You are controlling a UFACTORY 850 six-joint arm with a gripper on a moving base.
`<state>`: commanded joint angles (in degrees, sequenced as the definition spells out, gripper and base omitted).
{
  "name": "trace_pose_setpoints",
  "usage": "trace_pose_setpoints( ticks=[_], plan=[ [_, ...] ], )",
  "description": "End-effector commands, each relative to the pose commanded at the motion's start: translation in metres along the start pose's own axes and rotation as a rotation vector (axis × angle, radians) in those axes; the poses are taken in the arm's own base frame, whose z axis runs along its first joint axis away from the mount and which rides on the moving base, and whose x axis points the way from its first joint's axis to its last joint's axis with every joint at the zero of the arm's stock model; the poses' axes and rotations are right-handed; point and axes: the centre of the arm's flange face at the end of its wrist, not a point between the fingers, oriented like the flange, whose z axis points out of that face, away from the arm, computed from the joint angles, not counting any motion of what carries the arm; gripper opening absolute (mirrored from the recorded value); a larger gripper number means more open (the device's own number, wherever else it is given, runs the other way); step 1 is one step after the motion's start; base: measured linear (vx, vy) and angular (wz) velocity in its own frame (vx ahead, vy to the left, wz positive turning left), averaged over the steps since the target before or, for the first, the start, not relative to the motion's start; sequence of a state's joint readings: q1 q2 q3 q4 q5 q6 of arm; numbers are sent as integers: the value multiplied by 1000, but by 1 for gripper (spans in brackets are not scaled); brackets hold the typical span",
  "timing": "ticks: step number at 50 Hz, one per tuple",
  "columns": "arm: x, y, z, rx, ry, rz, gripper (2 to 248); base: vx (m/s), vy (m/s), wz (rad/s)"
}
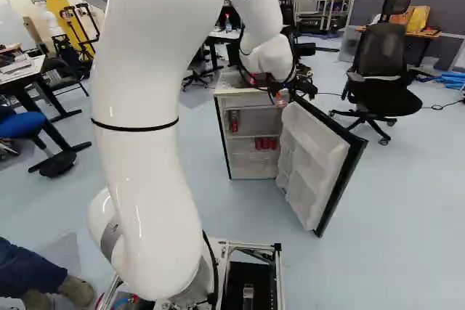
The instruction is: Grab a drink from the fridge
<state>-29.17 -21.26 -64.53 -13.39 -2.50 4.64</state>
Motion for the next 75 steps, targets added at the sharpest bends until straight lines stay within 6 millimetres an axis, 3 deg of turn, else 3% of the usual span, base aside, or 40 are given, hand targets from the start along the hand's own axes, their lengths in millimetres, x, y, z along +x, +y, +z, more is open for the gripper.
trace_pose_setpoints(
  ticks=[67, 75],
  plan=[
    [39, 102, -36, -61, -206, 390, 247, 0, 0, 0],
    [42, 112, -30, -57, -229, 431, 247, 0, 0, 0]
  ],
)
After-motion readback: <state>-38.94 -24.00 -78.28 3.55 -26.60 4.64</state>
